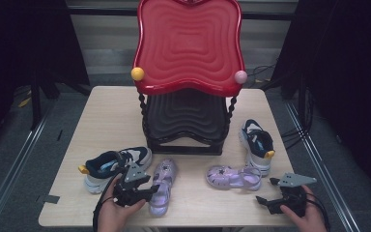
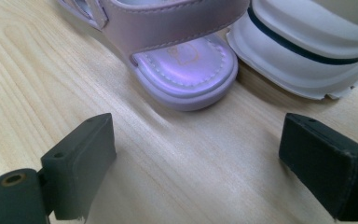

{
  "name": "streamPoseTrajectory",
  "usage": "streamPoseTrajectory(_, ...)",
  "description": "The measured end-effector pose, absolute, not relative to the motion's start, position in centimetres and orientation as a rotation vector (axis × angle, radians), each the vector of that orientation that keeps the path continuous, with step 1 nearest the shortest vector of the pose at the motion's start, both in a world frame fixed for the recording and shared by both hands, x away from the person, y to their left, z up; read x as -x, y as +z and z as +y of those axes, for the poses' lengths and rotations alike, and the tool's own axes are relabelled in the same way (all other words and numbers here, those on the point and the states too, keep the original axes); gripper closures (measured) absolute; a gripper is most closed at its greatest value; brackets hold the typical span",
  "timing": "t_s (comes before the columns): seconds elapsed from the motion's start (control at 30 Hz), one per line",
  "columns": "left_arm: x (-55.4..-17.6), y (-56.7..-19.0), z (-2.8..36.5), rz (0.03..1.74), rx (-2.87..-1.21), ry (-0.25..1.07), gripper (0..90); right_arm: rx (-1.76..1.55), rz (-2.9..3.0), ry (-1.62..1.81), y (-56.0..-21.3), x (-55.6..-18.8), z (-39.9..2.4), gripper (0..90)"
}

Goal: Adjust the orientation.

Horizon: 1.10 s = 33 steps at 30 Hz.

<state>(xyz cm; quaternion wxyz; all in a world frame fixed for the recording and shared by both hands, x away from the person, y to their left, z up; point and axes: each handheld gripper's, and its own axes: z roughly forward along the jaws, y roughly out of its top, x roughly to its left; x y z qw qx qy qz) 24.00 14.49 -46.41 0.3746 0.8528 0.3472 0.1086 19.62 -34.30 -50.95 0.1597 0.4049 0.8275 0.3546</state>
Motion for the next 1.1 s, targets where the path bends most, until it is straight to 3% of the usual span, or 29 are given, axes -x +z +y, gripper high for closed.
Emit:
streamPoseTrajectory(0.37, -24.1, -46.2, 15.0, 0.908, -2.198, 0.305, 62.2, -1.157, 2.365, 1.014, -50.9, -19.6, -34.3, 9.9)
streamPoseTrajectory(1.1, -24.0, -46.3, 15.4, 0.969, -2.153, 0.297, 66.0, -1.157, 2.364, 1.014, -50.9, -19.6, -34.3, 9.9)
